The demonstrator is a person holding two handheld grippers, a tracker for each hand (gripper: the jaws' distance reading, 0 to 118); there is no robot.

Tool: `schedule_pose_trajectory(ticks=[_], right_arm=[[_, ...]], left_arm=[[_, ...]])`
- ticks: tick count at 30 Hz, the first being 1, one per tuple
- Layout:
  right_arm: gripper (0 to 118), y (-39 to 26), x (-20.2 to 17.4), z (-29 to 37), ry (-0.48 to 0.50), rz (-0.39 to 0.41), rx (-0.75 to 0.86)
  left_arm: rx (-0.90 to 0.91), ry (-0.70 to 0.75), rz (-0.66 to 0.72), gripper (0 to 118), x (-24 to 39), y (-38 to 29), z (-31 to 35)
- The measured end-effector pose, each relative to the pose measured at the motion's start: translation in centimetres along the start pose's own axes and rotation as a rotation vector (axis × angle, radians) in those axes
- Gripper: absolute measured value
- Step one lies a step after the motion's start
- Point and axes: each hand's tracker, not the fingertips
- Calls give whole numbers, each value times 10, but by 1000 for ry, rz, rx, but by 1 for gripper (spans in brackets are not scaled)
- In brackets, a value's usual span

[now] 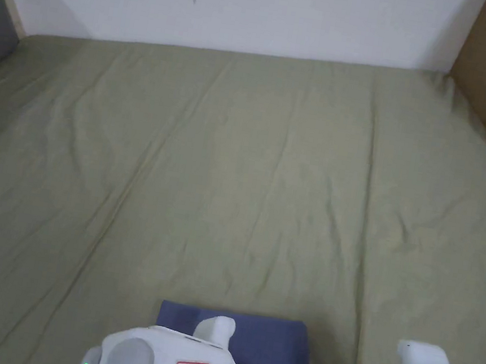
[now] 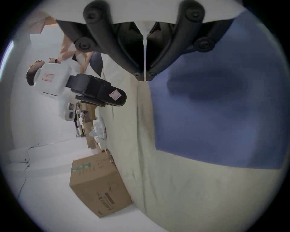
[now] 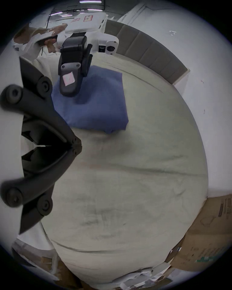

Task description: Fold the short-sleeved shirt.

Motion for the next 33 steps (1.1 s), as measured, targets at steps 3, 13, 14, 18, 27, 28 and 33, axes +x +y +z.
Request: schedule_pose_trajectory(ticks=[3, 13, 14, 18, 27, 28, 33], right_arm=[[0, 11, -29, -8, 43, 84, -16], [0, 32, -99, -106, 110, 167, -187], [0, 32, -99, -107, 124, 166, -177], [0, 37, -92, -95, 145, 141, -175], [0, 37, -94, -95, 136, 121, -177], [0, 38, -94, -96, 134, 125, -179], [0, 37, -93, -95, 130, 124, -181]], left_arm=[[105, -7, 39, 2, -16, -10, 58], [310, -5, 233, 2, -115, -47, 150], [330, -5, 248, 3, -117, -49, 151], [280, -36, 241, 88, -127, -36, 132], [189, -289, 272, 118, -140, 4, 63], [196, -319, 276, 118, -141, 8, 59], [157, -227, 324, 25, -132, 16, 41]])
